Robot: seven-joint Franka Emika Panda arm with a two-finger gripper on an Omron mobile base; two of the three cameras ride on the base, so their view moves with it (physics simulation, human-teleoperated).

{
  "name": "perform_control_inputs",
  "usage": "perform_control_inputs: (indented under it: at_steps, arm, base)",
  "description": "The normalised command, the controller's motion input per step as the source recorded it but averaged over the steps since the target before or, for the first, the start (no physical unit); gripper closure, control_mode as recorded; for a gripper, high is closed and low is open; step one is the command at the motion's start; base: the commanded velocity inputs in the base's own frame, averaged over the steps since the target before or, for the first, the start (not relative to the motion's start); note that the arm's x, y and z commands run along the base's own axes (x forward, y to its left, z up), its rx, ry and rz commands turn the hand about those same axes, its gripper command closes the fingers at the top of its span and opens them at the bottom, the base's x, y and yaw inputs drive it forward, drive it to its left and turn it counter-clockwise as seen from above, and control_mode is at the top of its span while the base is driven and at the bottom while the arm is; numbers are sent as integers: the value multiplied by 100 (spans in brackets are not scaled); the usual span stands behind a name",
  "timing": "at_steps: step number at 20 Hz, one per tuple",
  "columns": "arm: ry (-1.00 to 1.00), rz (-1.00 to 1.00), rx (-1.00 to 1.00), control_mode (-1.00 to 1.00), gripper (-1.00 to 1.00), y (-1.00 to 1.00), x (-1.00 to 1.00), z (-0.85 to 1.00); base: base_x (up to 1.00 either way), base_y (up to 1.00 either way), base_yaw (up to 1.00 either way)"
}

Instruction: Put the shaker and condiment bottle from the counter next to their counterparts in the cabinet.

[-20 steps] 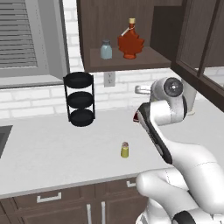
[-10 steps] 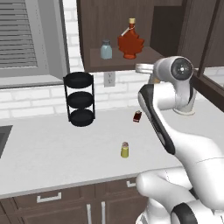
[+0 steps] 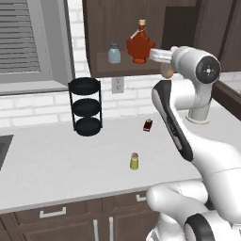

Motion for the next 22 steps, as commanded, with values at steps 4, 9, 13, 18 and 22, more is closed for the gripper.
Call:
perform_control_inputs:
  at_steps: [4, 9, 13, 18, 22]
  arm:
    - [-10, 11, -2, -100, 100, 0, 4, 18]
    - [-1, 1, -1, -100, 100, 0, 34, 14]
    - [0, -6, -7, -100, 100, 7, 39, 33]
    - [0, -4, -9, -100, 100, 8, 25, 11]
    - [0, 0, -1, -100, 100, 0, 1, 0]
  base:
    - [0, 0, 0]
    - [0, 0, 0]
    - [0, 0, 0]
    - [0, 0, 0]
    - [0, 0, 0]
